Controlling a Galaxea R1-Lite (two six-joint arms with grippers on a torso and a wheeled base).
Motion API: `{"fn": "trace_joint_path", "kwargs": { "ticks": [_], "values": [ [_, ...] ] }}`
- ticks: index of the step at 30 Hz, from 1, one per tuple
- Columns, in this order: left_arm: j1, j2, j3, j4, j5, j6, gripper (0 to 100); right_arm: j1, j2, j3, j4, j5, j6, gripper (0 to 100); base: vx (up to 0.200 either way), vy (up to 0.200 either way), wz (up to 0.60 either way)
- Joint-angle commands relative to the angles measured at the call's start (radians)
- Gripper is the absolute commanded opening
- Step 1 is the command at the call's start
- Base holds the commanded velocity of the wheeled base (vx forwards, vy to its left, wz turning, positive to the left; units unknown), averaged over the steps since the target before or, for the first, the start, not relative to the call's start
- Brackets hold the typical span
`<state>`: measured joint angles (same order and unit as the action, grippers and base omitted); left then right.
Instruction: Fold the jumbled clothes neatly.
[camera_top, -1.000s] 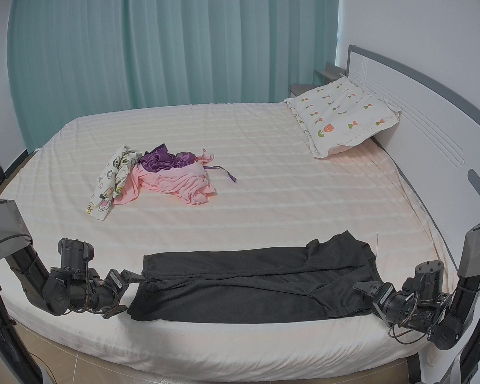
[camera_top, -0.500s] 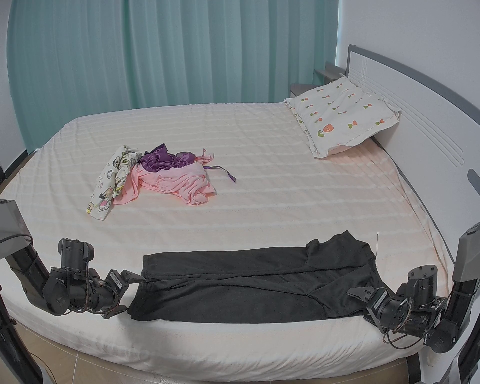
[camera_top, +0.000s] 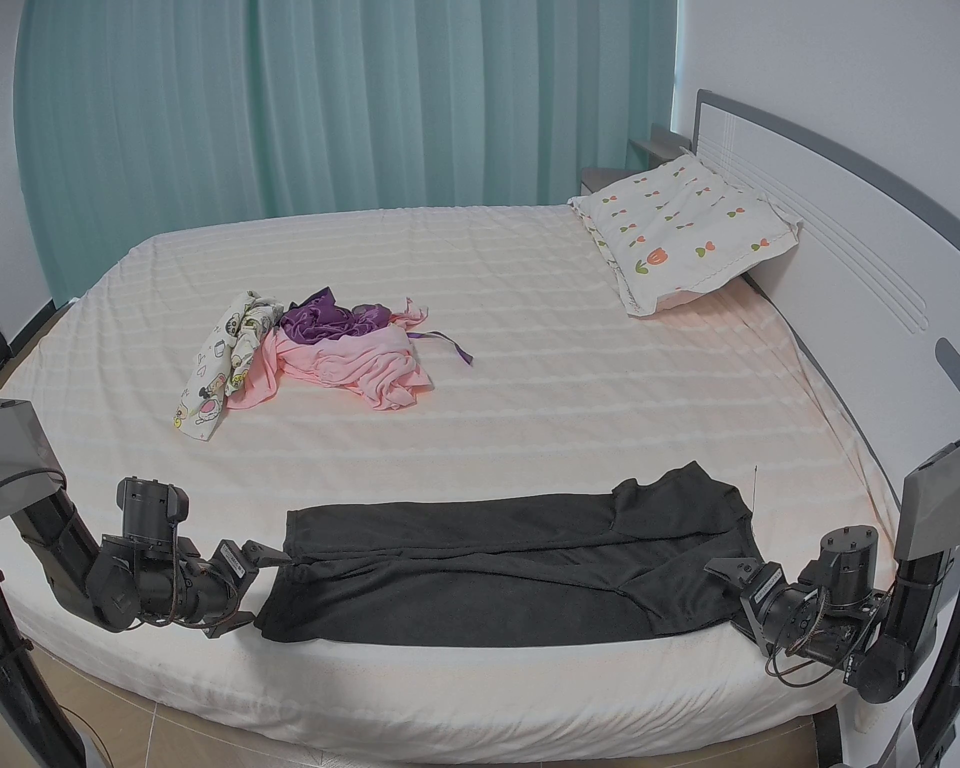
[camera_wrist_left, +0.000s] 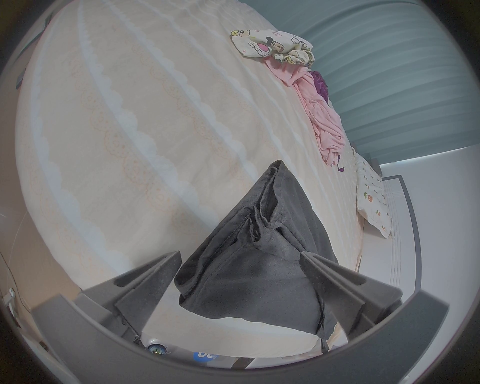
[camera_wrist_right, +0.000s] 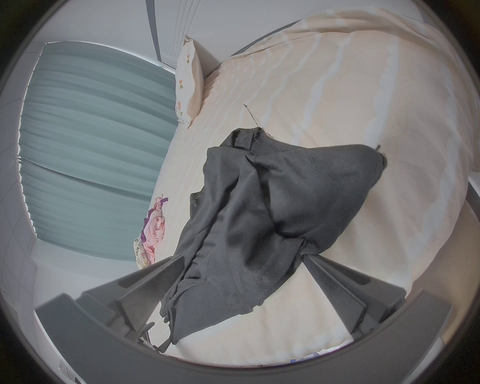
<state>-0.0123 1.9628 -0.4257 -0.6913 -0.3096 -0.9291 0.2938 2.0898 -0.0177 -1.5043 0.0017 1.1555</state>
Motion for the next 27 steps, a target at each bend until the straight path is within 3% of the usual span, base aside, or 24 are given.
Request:
{"fn": "trace_joint_path", "kwargs": {
  "ticks": [1,9,10,27],
  "values": [
    [0.000,0.001,-0.001,-0.001,0.000,0.000,100,-0.002,0.006,0.015,0.002,-0.003,0.000,100,0.000,0.000,0.00],
    [0.002,0.001,-0.002,-0.001,0.000,0.000,100,-0.001,-0.059,0.016,0.058,-0.025,-0.004,100,0.000,0.000,0.00],
    [0.002,0.001,-0.002,-0.001,0.000,0.000,100,-0.001,-0.068,0.016,0.070,-0.025,-0.005,0,0.000,0.000,0.00],
    [0.018,-0.002,-0.010,-0.001,0.000,0.000,100,0.002,-0.080,0.018,0.125,-0.029,-0.037,0,0.000,0.000,0.00]
  ]
}}
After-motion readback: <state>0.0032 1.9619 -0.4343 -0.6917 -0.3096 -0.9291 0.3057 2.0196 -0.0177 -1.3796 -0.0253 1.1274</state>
